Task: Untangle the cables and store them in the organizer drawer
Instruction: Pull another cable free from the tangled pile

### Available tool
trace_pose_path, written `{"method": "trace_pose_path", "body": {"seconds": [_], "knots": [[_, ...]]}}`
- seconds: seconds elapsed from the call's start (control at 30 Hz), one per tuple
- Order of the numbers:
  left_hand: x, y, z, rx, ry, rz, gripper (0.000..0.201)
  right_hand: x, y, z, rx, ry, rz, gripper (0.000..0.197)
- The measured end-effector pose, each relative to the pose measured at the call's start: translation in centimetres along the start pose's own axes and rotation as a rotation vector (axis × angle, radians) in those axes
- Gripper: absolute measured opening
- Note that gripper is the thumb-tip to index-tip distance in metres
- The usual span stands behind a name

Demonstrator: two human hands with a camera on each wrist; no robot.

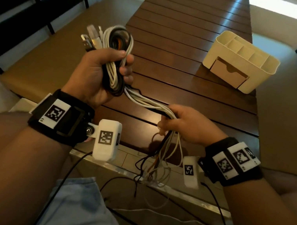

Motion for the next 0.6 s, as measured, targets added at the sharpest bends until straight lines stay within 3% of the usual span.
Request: {"method": "trace_pose_path", "body": {"seconds": [0.2,0.37,0.47,0.6], "knots": [[0.2,-0.4,-1.2,0.033,-0.043,-0.01,0.01,0.6,0.2,-0.7,-0.02,-0.086,0.015,0.008],[-2.0,-0.3,-1.4,0.048,-0.204,-0.135,0.011,-0.5,0.1,-3.4,0.057,-0.396,0.003,0.018],[-4.4,0.2,-0.7,0.0,-0.261,-0.217,0.01,-1.3,0.0,-4.6,0.134,-0.388,-0.057,0.018],[-7.4,1.3,0.3,-0.095,-0.309,-0.283,0.025,-2.1,0.2,-5.1,0.228,-0.275,-0.131,0.024]]}}
Point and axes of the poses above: each hand's wrist, its own y-axis away from the middle knuckle, its own z-axis out of the palm, x = y × z, the point moved 8 cm from there along -y, towards the middle knuckle, and after that the axes turned 15 degrees about x, right-handed, at the moved point
